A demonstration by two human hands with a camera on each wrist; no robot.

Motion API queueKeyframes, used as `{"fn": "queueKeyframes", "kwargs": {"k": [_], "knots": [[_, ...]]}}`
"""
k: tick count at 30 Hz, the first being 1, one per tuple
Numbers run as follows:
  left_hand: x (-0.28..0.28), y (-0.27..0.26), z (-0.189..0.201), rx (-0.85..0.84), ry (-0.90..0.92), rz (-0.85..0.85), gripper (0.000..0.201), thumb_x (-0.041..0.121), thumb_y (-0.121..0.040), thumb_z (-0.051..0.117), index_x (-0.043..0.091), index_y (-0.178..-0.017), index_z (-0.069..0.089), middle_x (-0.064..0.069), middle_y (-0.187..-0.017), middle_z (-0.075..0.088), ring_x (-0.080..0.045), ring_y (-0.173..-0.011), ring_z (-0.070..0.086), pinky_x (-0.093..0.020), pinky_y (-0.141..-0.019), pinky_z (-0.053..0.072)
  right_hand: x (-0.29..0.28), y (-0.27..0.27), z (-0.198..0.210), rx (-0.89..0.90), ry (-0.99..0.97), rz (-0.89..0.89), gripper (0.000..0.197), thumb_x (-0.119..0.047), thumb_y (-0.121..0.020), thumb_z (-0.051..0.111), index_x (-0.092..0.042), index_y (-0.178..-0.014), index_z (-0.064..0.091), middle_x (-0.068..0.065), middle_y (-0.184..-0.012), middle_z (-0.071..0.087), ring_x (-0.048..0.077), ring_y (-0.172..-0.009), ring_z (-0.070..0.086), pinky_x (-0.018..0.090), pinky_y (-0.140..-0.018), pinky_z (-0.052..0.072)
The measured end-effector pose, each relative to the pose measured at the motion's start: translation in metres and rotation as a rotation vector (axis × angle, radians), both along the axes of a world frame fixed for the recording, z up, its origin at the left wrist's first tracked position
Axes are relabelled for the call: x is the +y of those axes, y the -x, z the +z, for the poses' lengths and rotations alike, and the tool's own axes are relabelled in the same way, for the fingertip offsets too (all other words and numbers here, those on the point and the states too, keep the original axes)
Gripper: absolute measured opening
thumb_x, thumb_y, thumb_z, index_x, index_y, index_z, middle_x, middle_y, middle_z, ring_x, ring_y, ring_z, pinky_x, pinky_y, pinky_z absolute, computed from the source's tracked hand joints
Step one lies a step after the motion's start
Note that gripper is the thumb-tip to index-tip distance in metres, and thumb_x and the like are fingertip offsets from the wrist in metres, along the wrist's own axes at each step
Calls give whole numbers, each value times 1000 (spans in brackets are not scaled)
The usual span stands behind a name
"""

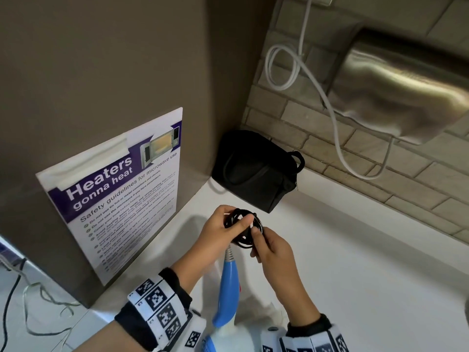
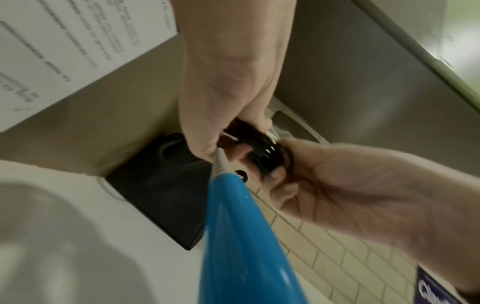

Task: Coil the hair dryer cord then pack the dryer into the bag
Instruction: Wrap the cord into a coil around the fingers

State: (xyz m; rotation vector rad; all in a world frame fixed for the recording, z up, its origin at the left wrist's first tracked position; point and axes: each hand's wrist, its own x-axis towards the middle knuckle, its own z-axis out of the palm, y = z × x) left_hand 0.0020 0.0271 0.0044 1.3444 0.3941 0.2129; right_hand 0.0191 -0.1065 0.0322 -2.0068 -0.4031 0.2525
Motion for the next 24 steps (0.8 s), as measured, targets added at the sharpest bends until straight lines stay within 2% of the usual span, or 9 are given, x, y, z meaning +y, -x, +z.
{"fn": "queueKeyframes", "kwargs": {"k": [3, 7, 10, 13, 15, 17, 20, 22, 24], "knots": [[3, 3, 0, -23, 69, -134, 23, 25, -85, 69, 12, -104, 68, -7, -98, 75, -19, -94, 71, -29, -85, 56, -4, -7, 0, 73, -60, -95, 29, -22, -99, 46, -7, -78, 60, 3, -62, 60, 0, -43, 50, 11, -48, 38], [4, 2, -1, -45, 109, -167, 23, 22, -88, 66, 10, -107, 68, -7, -99, 76, -18, -97, 71, -27, -89, 54, -6, -8, 0, 118, -119, -113, 25, -20, -100, 46, -4, -88, 61, 7, -68, 64, 2, -43, 52, 13, -47, 41], [3, 2, -2, -41, 117, -187, 21, 21, -89, 65, 10, -106, 69, -6, -98, 76, -17, -97, 71, -27, -90, 54, -6, -8, -1, 210, -245, -149, 10, -18, -99, 48, -15, -104, 57, 10, -82, 70, 11, -51, 60, 21, -51, 46], [4, 1, -4, -47, 134, -180, 22, 20, -89, 63, 10, -109, 66, -8, -100, 75, -20, -99, 70, -30, -92, 53, -7, -9, -3, 251, -331, -178, 13, -18, -97, 53, -24, -109, 55, 8, -81, 71, 16, -55, 62, 25, -54, 46], [5, 2, -6, -61, 135, -131, 28, 18, -89, 63, 18, -117, 56, -11, -99, 75, -21, -97, 70, -28, -89, 54, -6, -9, -4, 240, -356, -189, 15, -17, -96, 54, -24, -109, 55, 8, -81, 72, 16, -55, 63, 25, -55, 46], [4, 3, -6, -102, 77, -111, 27, 16, -91, 61, 25, -113, 50, -15, -95, 74, -20, -92, 71, -28, -87, 55, -4, -8, -6, 230, -364, -197, 14, -16, -96, 54, -23, -109, 55, 11, -83, 72, 16, -55, 64, 24, -55, 48], [-1, 3, -6, -136, -70, -117, 15, 9, -94, 55, 24, -97, 58, -12, -98, 72, -22, -95, 69, -32, -87, 57, -4, -7, -9, 217, -375, -204, 14, -15, -97, 53, -20, -109, 55, 16, -86, 72, 16, -56, 66, 22, -56, 52], [-3, 2, -7, -148, -116, -129, 17, 9, -93, 57, 23, -100, 63, -6, -104, 70, -20, -100, 67, -34, -89, 56, -4, -7, -9, 208, -389, -204, 14, -14, -97, 53, -20, -109, 55, 19, -86, 70, 19, -58, 68, 23, -59, 54], [-5, 2, -6, -168, -140, -154, 20, 16, -88, 64, 28, -104, 65, -2, -107, 70, -18, -104, 66, -36, -92, 54, -5, -6, -8, 196, -405, -193, 14, -14, -96, 54, -20, -109, 55, 18, -91, 69, 24, -64, 72, 28, -64, 58]]}}
